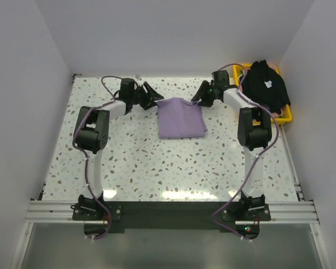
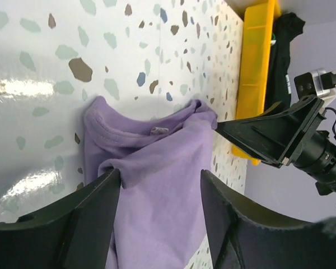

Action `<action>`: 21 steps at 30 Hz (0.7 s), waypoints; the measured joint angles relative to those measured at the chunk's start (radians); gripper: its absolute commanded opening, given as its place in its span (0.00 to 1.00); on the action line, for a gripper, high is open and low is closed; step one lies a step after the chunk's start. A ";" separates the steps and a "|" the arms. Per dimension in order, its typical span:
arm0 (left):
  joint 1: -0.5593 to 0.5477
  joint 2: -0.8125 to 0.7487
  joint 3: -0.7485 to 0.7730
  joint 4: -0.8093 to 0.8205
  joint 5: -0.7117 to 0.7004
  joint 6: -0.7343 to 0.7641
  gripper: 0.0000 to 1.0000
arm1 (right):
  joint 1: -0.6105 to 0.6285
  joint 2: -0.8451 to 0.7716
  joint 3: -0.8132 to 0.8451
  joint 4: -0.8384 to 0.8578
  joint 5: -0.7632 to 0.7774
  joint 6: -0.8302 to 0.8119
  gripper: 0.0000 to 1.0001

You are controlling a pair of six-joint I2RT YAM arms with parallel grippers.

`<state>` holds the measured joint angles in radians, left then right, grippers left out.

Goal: Fold and stack the t-shirts
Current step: Fold the tshirt

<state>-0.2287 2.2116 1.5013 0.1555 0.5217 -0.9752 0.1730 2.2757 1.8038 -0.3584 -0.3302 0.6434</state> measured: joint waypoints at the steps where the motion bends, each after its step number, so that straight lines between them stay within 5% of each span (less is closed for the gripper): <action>1: 0.008 -0.002 0.000 0.018 0.010 0.001 0.64 | -0.008 -0.008 0.000 0.001 0.001 -0.002 0.51; 9: 0.024 -0.061 0.000 -0.004 -0.031 0.089 0.50 | -0.027 -0.136 -0.074 0.054 0.093 -0.079 0.47; 21: -0.044 -0.051 0.116 -0.234 -0.229 0.283 0.48 | 0.147 -0.086 -0.006 0.033 0.319 -0.314 0.43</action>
<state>-0.2726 2.1601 1.6173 -0.0788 0.2928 -0.6918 0.3202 2.1895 1.7981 -0.3256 -0.0113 0.3298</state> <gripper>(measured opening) 0.489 0.450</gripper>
